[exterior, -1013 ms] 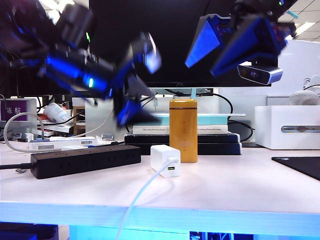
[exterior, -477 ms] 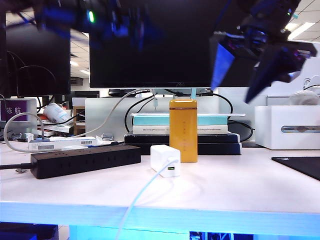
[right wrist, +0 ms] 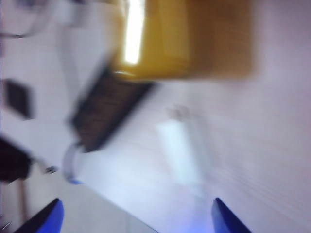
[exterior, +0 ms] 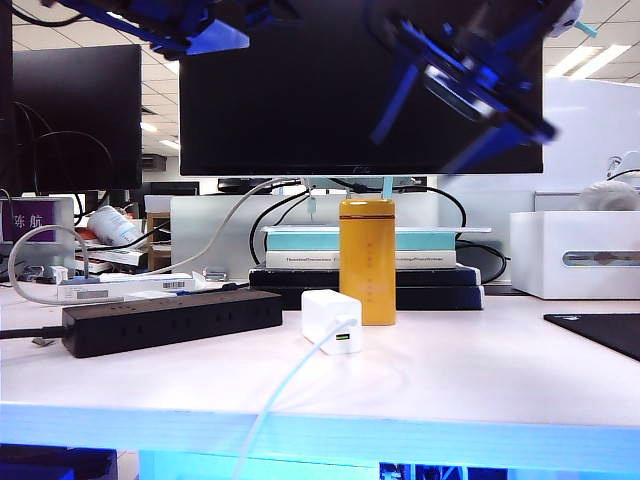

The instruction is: Plug the white charger into the left socket.

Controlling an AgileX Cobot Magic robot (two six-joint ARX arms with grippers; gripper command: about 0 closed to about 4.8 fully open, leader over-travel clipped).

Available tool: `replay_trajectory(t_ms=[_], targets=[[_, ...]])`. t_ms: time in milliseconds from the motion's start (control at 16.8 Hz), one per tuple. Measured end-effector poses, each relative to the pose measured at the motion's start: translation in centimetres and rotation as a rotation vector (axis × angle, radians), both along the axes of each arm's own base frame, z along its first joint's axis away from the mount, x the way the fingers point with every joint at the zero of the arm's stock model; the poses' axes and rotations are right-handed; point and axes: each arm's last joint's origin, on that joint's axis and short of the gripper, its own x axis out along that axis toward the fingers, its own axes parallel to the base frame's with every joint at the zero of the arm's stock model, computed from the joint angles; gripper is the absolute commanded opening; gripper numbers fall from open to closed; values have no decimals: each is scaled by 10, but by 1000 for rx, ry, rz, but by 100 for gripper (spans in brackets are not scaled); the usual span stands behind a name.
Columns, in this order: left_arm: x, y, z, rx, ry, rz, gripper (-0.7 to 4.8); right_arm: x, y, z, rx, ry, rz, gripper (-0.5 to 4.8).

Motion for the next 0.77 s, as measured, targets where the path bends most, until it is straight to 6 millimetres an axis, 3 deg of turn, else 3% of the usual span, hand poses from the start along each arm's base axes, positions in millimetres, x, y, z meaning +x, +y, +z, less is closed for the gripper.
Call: replay_trajectory(t_ms=[119, 477, 596, 775], targets=[[-5, 3, 5, -32, 35, -4, 479, 4, 4, 5, 80, -57, 53, 399], [-10, 5, 13, -53, 32, -5, 479, 4, 3, 5, 45, -110, 113, 399], [-13, 7, 12, -45, 80, -5, 479, -5, 12, 2, -43, -206, 305, 399], [-13, 7, 10, -38, 98, -5, 479, -15, 35, -1, -124, -255, 388, 399]])
